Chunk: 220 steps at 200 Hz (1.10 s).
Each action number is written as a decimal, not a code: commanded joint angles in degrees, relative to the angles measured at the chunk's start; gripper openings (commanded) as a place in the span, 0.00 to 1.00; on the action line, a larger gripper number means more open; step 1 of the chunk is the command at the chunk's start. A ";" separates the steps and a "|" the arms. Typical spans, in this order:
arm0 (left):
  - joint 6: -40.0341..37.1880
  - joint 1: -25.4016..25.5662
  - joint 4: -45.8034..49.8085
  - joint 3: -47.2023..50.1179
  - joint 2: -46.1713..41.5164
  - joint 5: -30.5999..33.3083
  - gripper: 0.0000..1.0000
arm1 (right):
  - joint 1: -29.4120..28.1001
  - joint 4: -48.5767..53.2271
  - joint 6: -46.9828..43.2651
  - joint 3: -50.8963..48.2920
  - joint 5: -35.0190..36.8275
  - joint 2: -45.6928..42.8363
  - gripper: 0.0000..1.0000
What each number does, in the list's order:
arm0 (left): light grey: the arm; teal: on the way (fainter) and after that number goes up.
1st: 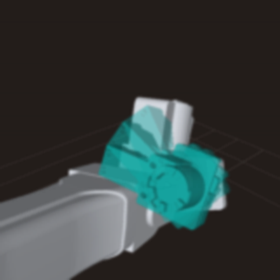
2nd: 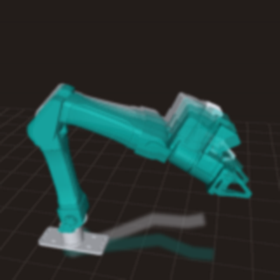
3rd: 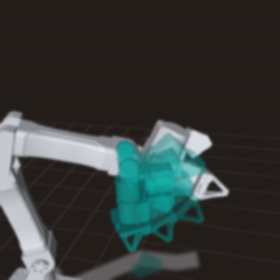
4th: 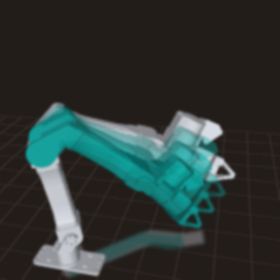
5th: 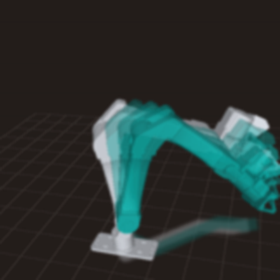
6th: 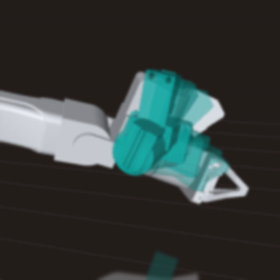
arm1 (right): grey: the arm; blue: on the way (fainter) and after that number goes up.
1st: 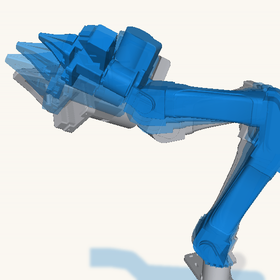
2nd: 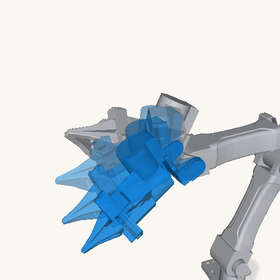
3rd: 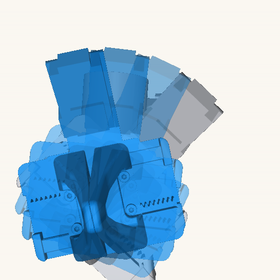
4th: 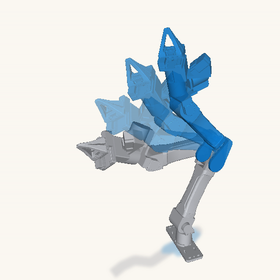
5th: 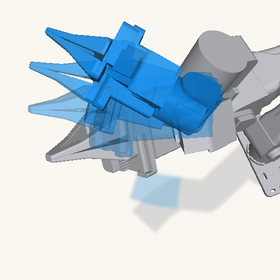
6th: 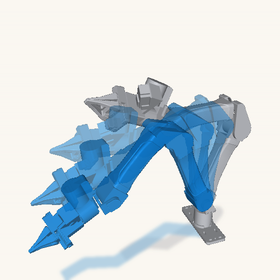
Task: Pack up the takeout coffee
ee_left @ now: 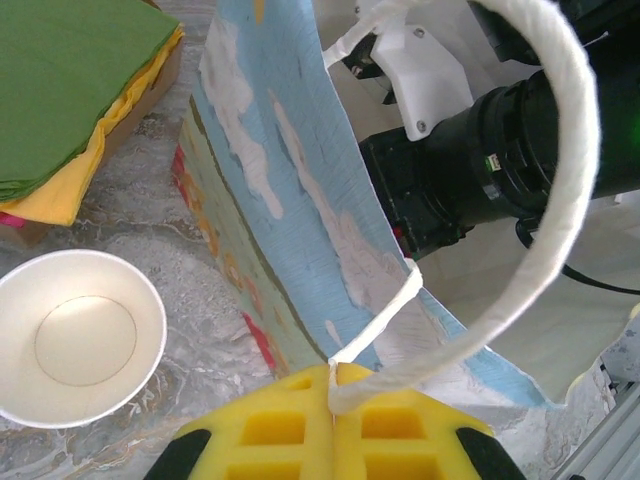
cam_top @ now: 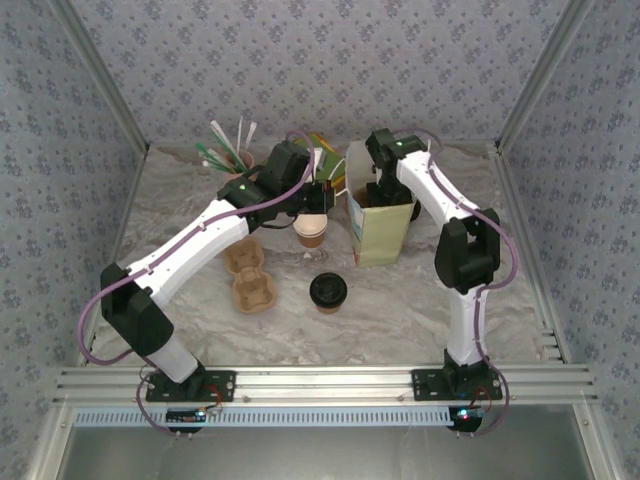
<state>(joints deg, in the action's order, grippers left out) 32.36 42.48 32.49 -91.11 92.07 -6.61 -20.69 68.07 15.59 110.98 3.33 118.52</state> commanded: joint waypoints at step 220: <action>-1.51 0.47 3.10 -0.85 -2.59 2.82 0.00 | -1.86 5.92 3.29 3.54 7.12 -0.65 0.00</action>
<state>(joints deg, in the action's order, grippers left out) 31.94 42.52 34.50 -91.00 90.11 -5.04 -22.39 70.76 17.26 112.79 8.86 118.52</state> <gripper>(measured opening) 0.057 0.036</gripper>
